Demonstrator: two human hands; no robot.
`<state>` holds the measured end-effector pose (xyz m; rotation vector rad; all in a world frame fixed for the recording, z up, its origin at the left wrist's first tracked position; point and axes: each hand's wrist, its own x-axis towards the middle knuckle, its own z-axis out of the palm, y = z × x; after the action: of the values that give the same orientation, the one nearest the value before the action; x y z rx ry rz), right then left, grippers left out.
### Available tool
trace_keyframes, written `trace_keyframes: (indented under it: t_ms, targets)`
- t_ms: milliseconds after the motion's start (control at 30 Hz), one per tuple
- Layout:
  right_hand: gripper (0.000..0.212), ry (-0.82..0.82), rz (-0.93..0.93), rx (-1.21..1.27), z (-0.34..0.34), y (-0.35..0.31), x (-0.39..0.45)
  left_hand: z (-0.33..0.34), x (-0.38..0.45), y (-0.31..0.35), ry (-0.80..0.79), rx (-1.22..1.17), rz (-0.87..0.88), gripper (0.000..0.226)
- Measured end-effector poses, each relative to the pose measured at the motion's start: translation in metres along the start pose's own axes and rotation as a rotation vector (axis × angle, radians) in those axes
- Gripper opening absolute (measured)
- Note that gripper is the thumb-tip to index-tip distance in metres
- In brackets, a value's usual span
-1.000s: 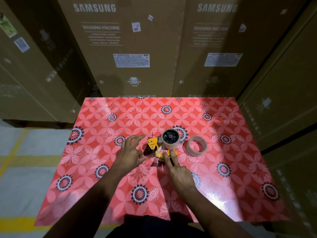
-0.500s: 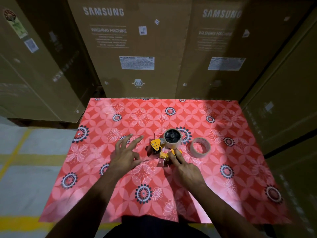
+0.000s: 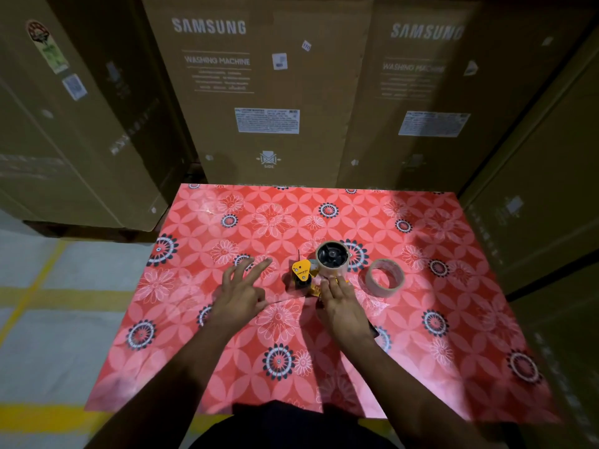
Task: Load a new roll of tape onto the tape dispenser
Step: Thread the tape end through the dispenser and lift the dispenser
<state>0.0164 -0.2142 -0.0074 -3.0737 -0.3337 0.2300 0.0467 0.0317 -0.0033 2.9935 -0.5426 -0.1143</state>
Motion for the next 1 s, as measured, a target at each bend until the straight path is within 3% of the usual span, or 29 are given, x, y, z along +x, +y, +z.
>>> trace_keyframes:
  t_ms: [100, 333, 500, 700, 833, 1000]
  targets:
    - [0.064, 0.040, 0.027, 0.099, 0.000, 0.002, 0.000, 0.003, 0.000, 0.000, 0.006, 0.024, 0.007, 0.028]
    - [0.051, 0.097, 0.124, 0.061, -0.006, -0.013, 0.006, 0.009, -0.001, -0.005, 0.017, 0.017, 0.041, 0.028]
    - [0.048, 0.278, 0.188, 0.055, -0.020, -0.025, 0.018, 0.009, -0.003, -0.008, 0.022, 0.030, 0.072, 0.031]
    - [0.051, 0.291, 0.239, 0.024, -0.018, -0.031, 0.023, 0.010, -0.010, -0.012, 0.036, -0.007, 0.125, 0.036]
    - [0.052, 0.297, 0.281, 0.010, -0.015, -0.028, 0.026, 0.016, -0.014, -0.015, 0.166, -0.030, 0.187, 0.031]
    - [0.043, 0.200, 0.329, -0.053, -0.015, -0.026, 0.027, 0.017, -0.018, -0.012, 0.195, -0.039, 0.184, 0.020]
